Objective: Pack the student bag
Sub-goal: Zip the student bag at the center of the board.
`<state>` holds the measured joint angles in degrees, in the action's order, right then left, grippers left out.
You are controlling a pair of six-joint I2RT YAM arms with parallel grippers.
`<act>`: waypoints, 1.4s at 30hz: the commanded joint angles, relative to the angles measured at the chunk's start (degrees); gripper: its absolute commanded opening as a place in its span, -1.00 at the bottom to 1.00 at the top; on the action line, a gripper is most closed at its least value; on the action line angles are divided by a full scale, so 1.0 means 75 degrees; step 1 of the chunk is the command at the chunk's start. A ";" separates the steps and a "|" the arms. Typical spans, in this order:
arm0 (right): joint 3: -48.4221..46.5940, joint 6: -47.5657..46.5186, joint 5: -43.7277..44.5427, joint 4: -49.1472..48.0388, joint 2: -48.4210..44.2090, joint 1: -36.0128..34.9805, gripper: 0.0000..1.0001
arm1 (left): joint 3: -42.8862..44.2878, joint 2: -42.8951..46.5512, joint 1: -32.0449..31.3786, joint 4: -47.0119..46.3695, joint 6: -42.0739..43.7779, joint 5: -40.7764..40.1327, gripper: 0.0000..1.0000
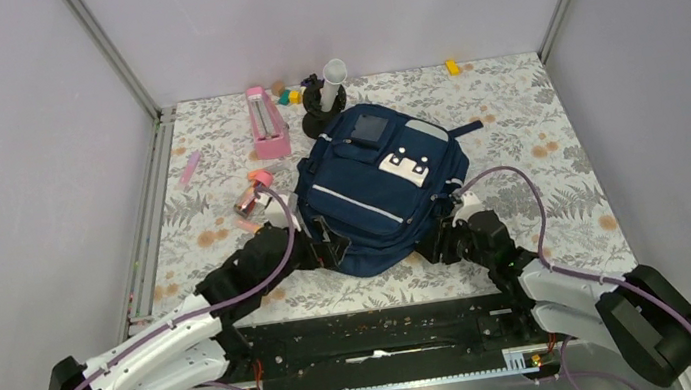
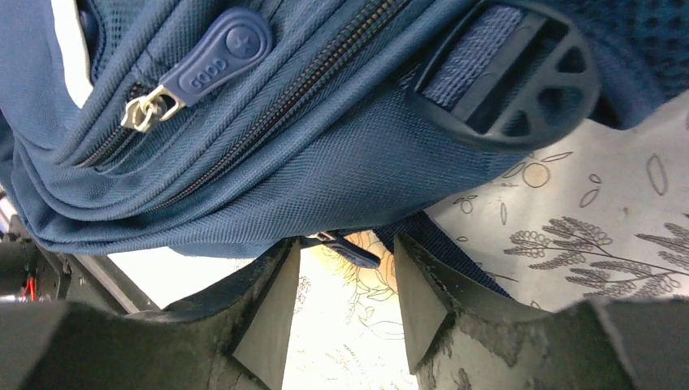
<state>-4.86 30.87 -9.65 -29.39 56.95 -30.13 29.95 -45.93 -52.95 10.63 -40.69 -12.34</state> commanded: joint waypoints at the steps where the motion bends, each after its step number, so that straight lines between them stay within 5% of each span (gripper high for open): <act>1: -0.0082 -0.0435 -0.0759 -0.0790 0.0305 -0.0048 0.05 | -0.0029 0.0177 0.0604 -0.0364 -0.0206 0.0880 0.98; 8: 0.0314 -0.0474 -0.1076 -0.1253 0.0248 -0.0053 0.07 | -0.0044 -0.0485 0.1571 -0.0895 -0.0335 0.1865 0.98; 13: 0.0075 -0.0670 -0.1047 -0.1188 0.0535 -0.0057 -0.10 | -0.0211 -0.1347 0.2096 -0.1640 -0.0537 0.2253 0.97; 25: -0.0032 -0.0730 -0.1135 -0.1179 0.0681 -0.0052 -0.99 | -0.0488 -0.1733 0.2400 -0.1820 -0.0469 0.1686 0.98; 37: -0.0440 -0.0771 -0.0573 0.0673 -0.0509 -0.0487 -1.00 | -0.0755 -0.1262 0.2659 -0.1390 -0.0312 0.1044 0.95; 42: -0.0649 -0.0765 -0.0013 0.1310 -0.0930 -0.1046 -1.00 | -0.0716 -0.1833 0.2897 -0.1837 -0.0203 0.1385 0.57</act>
<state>-6.55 25.80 -12.58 -23.44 52.47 -34.59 24.56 -57.12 -32.27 0.40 -43.55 -3.16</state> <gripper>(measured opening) 0.095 0.845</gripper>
